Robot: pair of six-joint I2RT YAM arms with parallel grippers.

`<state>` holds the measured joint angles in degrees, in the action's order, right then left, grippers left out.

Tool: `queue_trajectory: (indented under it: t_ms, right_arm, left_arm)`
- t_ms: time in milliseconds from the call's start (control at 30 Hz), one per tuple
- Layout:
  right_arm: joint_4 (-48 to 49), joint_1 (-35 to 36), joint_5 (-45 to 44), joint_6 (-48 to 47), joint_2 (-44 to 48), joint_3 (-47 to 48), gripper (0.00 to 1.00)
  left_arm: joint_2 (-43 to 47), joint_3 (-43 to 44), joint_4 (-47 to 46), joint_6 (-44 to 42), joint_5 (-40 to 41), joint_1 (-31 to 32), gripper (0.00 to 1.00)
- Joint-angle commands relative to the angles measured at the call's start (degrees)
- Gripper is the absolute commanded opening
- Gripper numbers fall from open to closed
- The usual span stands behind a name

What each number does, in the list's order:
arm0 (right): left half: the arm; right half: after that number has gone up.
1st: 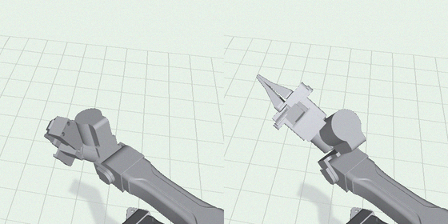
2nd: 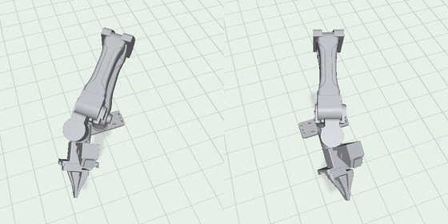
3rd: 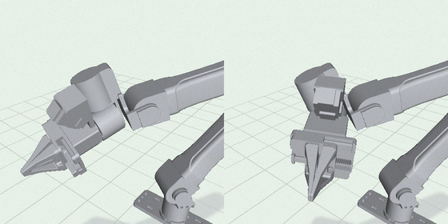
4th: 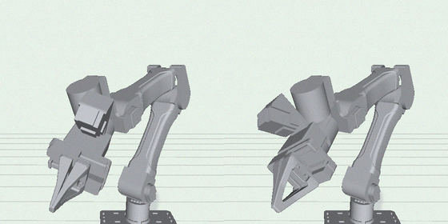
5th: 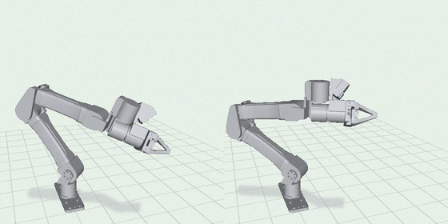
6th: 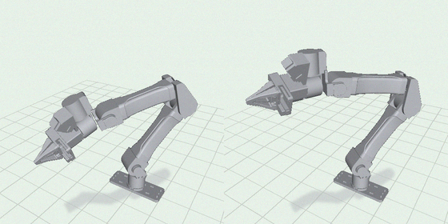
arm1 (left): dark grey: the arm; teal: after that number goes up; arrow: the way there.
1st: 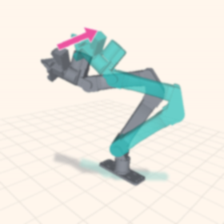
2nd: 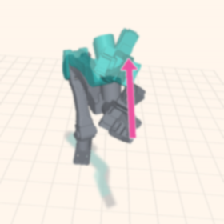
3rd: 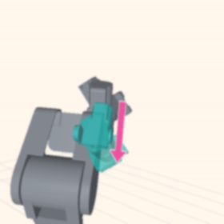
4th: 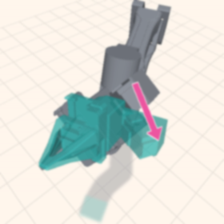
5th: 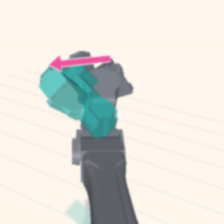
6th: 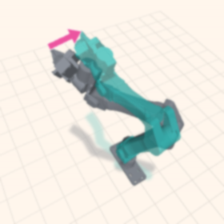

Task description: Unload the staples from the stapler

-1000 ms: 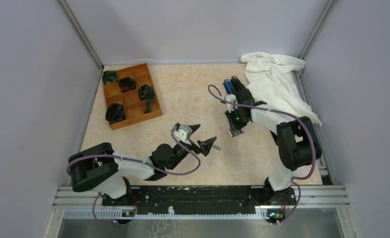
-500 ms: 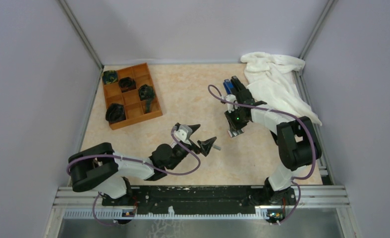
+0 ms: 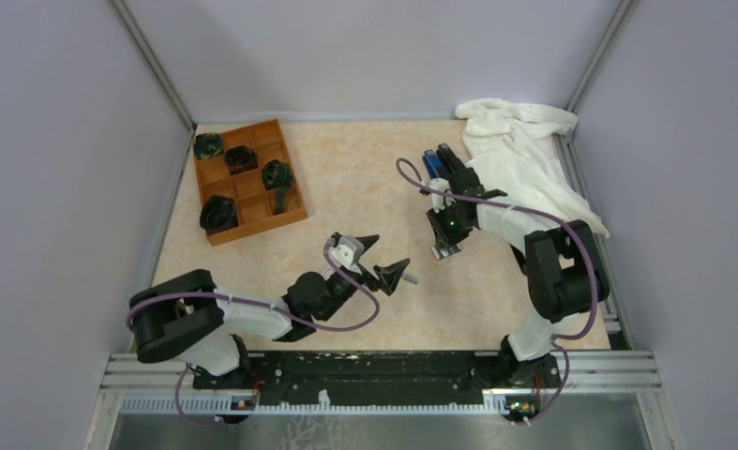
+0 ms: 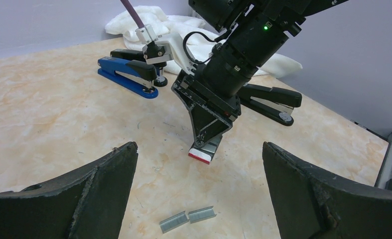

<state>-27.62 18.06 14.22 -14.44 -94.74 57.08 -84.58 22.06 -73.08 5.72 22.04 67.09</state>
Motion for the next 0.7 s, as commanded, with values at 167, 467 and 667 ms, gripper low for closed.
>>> queue_trajectory:
  t_ms: [167, 467, 667]
  right_arm:
    - [-1.4, -1.5, 3.1, -0.9, 1.2, 2.6, 0.24]
    - [-2.4, -1.6, 2.9, -1.5, 0.6, 2.7, 0.2]
    - [-2.9, -1.9, 2.6, -1.9, 0.6, 2.8, 0.13]
  left_arm:
    - [-0.5, 1.5, -0.1, -0.4, 0.6, 0.2, 1.0]
    - [-0.5, 1.5, -0.1, -0.4, 0.6, 0.2, 0.99]
    - [-0.4, 1.5, -0.2, -0.4, 0.7, 0.2, 1.0]
